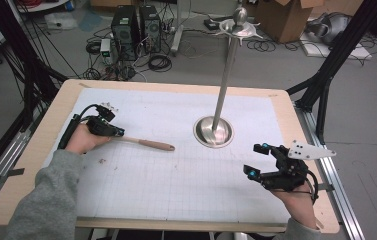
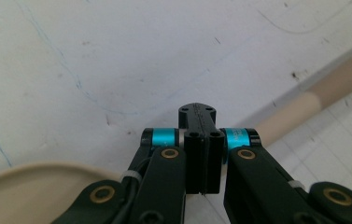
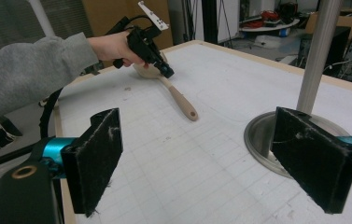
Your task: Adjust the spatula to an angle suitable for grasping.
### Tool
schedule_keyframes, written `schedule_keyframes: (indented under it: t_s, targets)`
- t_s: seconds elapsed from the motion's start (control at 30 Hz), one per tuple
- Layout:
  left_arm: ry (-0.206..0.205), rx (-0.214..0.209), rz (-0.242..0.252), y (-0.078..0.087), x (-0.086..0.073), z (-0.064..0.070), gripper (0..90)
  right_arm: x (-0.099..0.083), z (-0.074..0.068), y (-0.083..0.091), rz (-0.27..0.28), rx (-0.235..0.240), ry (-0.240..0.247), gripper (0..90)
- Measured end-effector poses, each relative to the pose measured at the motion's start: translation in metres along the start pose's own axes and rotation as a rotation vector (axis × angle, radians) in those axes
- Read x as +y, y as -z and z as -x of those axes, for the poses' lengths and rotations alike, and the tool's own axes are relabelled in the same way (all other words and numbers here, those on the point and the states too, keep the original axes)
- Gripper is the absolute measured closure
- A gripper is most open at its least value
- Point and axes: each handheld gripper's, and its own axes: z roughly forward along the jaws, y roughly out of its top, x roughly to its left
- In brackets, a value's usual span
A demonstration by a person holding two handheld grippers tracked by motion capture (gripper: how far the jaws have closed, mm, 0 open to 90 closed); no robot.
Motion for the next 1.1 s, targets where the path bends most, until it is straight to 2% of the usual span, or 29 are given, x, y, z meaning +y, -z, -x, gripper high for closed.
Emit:
schedule_keyframes:
  t_s: [0.13,0.2,0.3,0.4,0.47,0.5,0.53,0.6,0.77,0.9,1.1]
  targets:
    - [-0.008,-0.032,0.005,0.004,-0.01,0.002,89.9,0.0,0.001,-0.001,0.004,-0.016,0.002,16.6]
    - [-0.021,-0.034,0.007,0.006,-0.014,0.005,89.8,0.0,0.001,-0.003,-0.002,-0.016,0.002,16.6]
    - [-0.047,-0.043,-0.004,0.009,-0.019,0.011,89.9,0.0,0.0,-0.006,-0.012,-0.012,0.001,16.6]
    - [-0.089,-0.051,-0.015,0.012,-0.024,0.017,89.9,0.001,0.0,-0.008,-0.013,-0.009,0.005,16.6]
    - [-0.089,-0.074,-0.014,0.012,-0.029,0.019,89.8,0.001,-0.001,-0.009,-0.015,-0.009,0.002,16.6]
    - [-0.096,-0.086,-0.032,0.01,-0.031,0.021,89.9,0.001,0.0,-0.01,-0.013,-0.008,0.009,16.6]
    - [-0.093,-0.086,-0.015,0.011,-0.034,0.022,89.9,0.001,0.0,-0.01,-0.014,-0.008,0.006,16.6]
    - [-0.08,-0.09,-0.013,0.012,-0.036,0.024,89.9,0.002,0.0,-0.011,-0.02,-0.005,0.001,16.6]
    - [-0.117,-0.087,-0.035,0.016,-0.038,0.033,89.8,0.003,-0.001,-0.014,-0.011,0.014,0.005,16.6]
    - [-0.116,-0.112,-0.019,0.018,-0.044,0.037,89.8,0.003,0.0,-0.015,-0.012,0.017,0.005,16.6]
    - [-0.145,-0.116,0.001,0.023,-0.054,0.048,89.9,0.003,0.0,-0.016,-0.013,0.015,0.005,16.6]
